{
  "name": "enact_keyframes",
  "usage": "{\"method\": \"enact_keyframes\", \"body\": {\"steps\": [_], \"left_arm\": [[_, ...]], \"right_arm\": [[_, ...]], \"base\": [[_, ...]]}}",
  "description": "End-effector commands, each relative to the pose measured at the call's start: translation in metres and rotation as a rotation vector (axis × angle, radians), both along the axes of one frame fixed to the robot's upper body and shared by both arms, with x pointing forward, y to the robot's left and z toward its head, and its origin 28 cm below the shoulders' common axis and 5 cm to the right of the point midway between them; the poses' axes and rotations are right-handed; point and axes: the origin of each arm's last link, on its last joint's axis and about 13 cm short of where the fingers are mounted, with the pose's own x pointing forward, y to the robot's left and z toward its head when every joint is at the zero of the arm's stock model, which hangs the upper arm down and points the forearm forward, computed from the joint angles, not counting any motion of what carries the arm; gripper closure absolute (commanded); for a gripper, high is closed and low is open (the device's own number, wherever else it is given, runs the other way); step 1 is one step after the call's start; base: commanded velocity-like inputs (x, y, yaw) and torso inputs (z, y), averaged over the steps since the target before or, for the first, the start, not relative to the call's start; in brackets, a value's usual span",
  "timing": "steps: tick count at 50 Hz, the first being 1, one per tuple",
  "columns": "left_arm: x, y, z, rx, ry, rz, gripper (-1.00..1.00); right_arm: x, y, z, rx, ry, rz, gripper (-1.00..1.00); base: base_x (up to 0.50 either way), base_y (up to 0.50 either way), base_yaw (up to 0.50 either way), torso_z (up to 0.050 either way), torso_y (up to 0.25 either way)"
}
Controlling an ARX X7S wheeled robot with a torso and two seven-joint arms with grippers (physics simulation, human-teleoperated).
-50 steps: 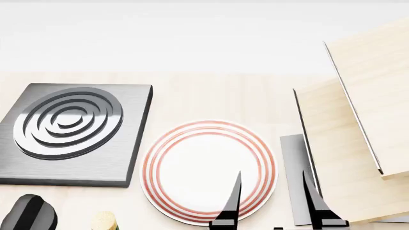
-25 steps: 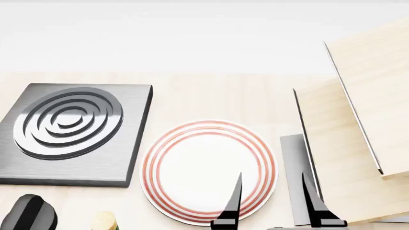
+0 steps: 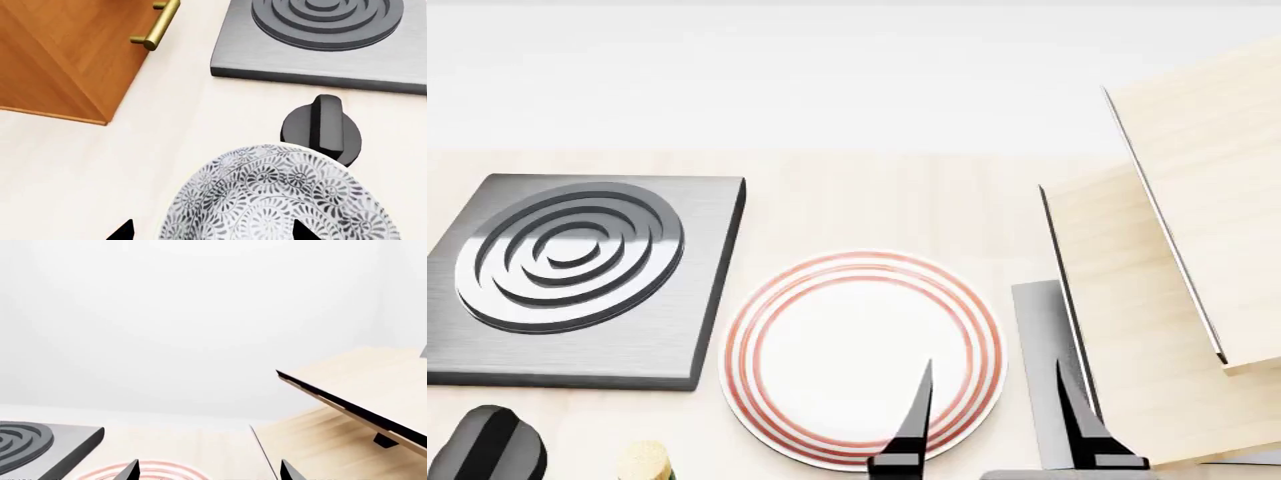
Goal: Pick up the akita bowl and put it on the plate.
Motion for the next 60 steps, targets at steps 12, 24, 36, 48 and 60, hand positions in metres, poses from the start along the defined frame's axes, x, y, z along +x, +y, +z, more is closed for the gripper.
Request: {"method": "enact_keyframes", "body": {"steps": [12, 24, 36, 48, 60], "left_arm": [[-0.004, 0.002, -0.012, 0.034, 0.048, 0.014, -1.00], [-0.004, 0.004, -0.025, 0.046, 0.110, 0.023, -1.00], [-0.005, 0.005, -0.028, 0.043, 0.137, 0.025, -1.00], [-0.007, 0.006, -0.031, 0.047, 0.157, 0.022, -1.00], [-0.007, 0.009, -0.036, 0.052, 0.200, 0.024, -1.00]], "right_arm": [[0.002, -0.001, -0.003, 0.009, 0.012, -0.005, -1.00], [0.002, -0.001, -0.004, 0.010, 0.013, -0.004, -1.00], [0.003, -0.001, -0.004, 0.013, 0.017, -0.002, -1.00], [0.004, -0.001, -0.004, 0.016, 0.017, -0.002, -1.00], [0.005, 0.000, -0.006, 0.018, 0.024, -0.002, -1.00]], "base": [[0.00, 0.00, 0.00, 0.000, 0.000], [0.00, 0.00, 0.00, 0.000, 0.000], [0.00, 0.00, 0.00, 0.000, 0.000], [0.00, 0.00, 0.00, 0.000, 0.000], [0.00, 0.00, 0.00, 0.000, 0.000]]}}
